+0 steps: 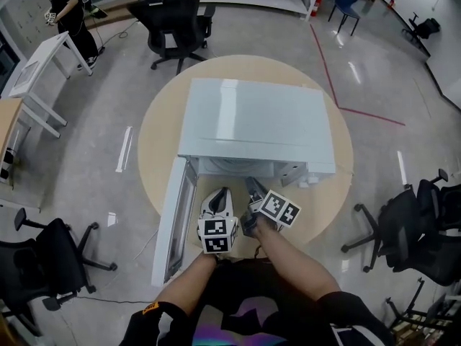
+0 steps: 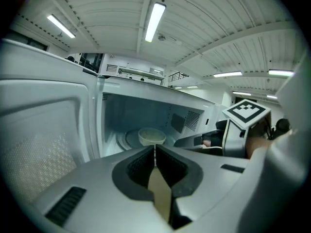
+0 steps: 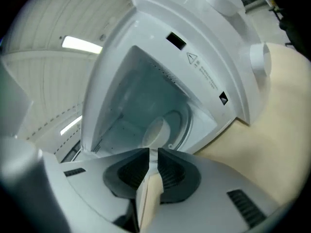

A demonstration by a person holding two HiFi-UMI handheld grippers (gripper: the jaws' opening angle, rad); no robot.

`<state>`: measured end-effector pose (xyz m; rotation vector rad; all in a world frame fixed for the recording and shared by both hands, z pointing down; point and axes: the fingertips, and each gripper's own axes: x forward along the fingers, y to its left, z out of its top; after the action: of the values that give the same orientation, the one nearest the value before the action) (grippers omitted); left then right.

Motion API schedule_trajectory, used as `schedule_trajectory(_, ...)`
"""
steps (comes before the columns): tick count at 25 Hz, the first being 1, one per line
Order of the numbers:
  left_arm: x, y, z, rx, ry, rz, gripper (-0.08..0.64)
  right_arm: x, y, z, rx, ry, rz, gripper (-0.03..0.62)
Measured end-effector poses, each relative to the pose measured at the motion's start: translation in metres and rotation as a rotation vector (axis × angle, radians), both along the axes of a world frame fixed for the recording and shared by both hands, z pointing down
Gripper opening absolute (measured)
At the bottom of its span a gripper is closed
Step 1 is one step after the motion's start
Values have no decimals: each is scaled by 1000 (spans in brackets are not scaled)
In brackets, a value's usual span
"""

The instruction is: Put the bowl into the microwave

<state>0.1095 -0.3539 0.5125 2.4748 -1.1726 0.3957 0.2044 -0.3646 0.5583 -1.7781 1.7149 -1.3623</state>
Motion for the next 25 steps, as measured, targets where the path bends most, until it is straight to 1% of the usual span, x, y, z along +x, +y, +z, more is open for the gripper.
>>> schedule_trajectory(2,2,11,-3,-1,16,23,49,-6,14,-10,18,94,-64,63)
schedule_trajectory(5,1,26,-7,-4,21,56,49,-13,36,-27,55,237,-149,63)
schedule_trajectory(9,4,48,-14,-4,35,116,49,-15,67,-43,73,388,-190,63)
schedule_trajectory(13,5,67,-18,-4,63,157,49,-23,86,-57,107,477,-206,62)
schedule_trajectory(16,2,79,-22,-7,76,173,48,-33,95,-66,129,547,-238,61)
schedule_trajectory(21,-1,91,-34,9,91,173,48,-44,108,-77,162,670,-318,55)
schedule_trajectory(25,3,106,-46,9,109,168,48,-44,123,-91,194,723,-346,49)
